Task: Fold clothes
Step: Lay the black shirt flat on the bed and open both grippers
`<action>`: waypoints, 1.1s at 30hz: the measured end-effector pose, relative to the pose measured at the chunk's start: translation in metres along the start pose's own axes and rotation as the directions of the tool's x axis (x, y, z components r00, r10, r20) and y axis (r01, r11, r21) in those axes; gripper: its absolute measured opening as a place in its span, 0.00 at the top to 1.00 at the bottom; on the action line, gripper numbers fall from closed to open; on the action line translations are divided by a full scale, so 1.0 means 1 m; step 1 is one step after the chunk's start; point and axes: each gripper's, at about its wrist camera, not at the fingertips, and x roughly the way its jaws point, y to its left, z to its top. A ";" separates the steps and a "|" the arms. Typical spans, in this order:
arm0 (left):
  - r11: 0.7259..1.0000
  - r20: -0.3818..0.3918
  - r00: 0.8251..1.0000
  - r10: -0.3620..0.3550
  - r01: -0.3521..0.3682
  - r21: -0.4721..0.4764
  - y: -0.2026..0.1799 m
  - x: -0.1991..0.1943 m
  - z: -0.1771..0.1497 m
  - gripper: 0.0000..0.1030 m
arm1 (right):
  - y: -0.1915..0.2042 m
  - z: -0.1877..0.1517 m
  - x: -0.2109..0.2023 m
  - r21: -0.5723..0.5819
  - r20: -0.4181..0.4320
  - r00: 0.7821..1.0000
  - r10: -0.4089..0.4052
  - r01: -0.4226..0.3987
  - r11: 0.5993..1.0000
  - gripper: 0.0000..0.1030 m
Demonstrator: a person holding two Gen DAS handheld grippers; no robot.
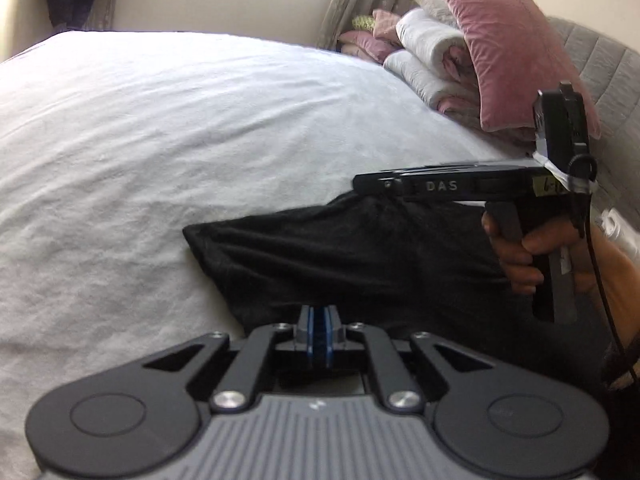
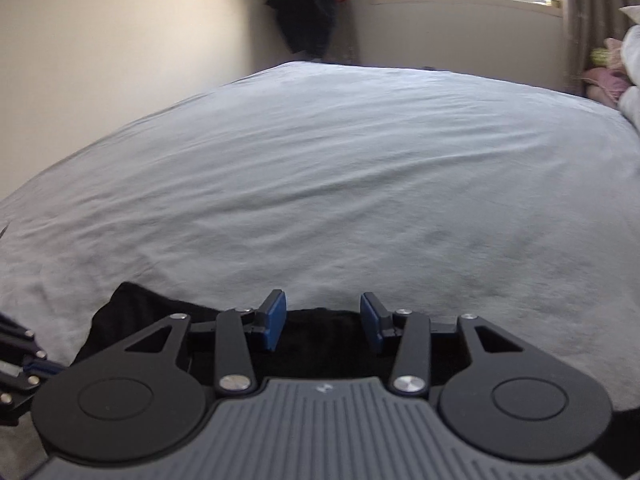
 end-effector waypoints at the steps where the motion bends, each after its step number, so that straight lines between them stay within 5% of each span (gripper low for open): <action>1: 1.000 -0.007 1.000 0.003 -0.003 0.005 0.000 0.000 0.000 0.94 | 0.005 -0.002 0.006 -0.032 -0.022 1.000 -0.009 0.008 0.999 0.56; 3: 1.000 -0.022 1.000 0.009 -0.008 0.015 -0.001 0.001 -0.001 0.94 | 0.017 -0.009 0.014 -0.119 -0.025 0.998 -0.057 0.054 0.991 0.69; 4: 1.000 -0.026 1.000 0.009 -0.008 0.017 -0.001 0.000 -0.001 0.94 | 0.022 -0.010 0.015 -0.147 -0.020 0.997 -0.072 0.069 0.987 0.92; 10: 1.000 -0.024 1.000 0.009 -0.008 0.026 -0.002 -0.002 -0.005 0.94 | 0.017 -0.005 0.023 -0.063 0.012 0.990 -0.143 0.143 0.988 0.96; 17: 1.000 -0.018 1.000 0.006 -0.006 0.008 0.001 -0.007 -0.003 0.91 | 0.015 -0.004 0.006 -0.016 0.015 0.991 -0.135 0.136 0.991 0.85; 21: 0.997 0.003 0.997 0.073 -0.073 0.029 -0.007 -0.015 0.002 0.64 | 0.005 -0.009 -0.038 0.027 0.013 0.990 -0.140 0.139 0.990 0.64; 27: 0.992 -0.031 0.992 0.122 -0.122 -0.001 -0.021 -0.024 0.000 0.47 | -0.010 -0.034 -0.120 0.079 -0.030 0.983 -0.179 0.181 0.980 0.62; 33: 0.985 -0.066 0.983 0.170 -0.172 -0.029 -0.034 -0.032 -0.002 0.46 | -0.023 -0.076 -0.197 0.142 -0.084 0.965 -0.249 0.259 0.955 0.57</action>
